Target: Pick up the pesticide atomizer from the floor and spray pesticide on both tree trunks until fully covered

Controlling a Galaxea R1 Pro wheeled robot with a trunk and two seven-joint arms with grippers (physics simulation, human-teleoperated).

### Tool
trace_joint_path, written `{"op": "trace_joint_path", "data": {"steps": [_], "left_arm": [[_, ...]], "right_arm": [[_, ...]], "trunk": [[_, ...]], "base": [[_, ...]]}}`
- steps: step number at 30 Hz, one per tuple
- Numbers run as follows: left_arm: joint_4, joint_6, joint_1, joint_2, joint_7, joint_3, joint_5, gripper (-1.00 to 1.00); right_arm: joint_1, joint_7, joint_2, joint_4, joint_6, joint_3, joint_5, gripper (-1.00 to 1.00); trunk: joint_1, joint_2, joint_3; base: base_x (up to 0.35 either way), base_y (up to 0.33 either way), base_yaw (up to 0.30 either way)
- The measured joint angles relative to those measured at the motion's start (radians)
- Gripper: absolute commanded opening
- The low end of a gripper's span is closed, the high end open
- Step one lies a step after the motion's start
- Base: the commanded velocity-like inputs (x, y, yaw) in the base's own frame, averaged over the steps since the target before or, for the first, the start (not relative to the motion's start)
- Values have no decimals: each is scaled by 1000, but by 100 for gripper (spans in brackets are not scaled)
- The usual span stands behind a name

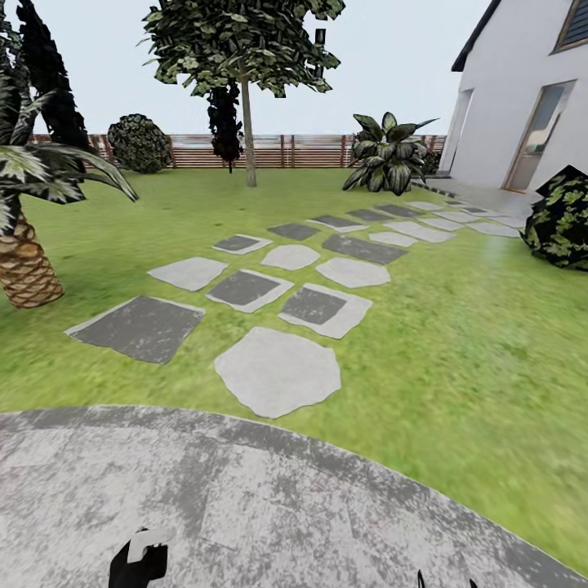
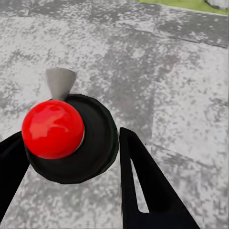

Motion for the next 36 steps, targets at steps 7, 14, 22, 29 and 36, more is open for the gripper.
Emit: {"op": "trace_joint_path", "data": {"steps": [7,14,22,29,36], "left_arm": [[-1,-2,0,1,0,0,0,-100],[-1,-3,1,1,-1,0,0,-100],[-1,-3,1,1,-1,0,1,-100],[-1,-4,1,1,0,0,1,-100],[-1,-4,1,1,0,0,0,-100]], "right_arm": [[0,0,0,0,0,0,0,100],[0,0,0,0,0,0,0,100],[0,0,0,0,1,0,0,100],[0,0,0,0,1,0,0,100],[0,0,0,0,1,0,0,100]], "trunk": [[0,0,0],[0,0,0],[0,0,0],[0,0,0],[0,0,0]], "base": [[338,0,0],[339,0,0],[339,0,0],[339,0,0],[339,0,0]]}}
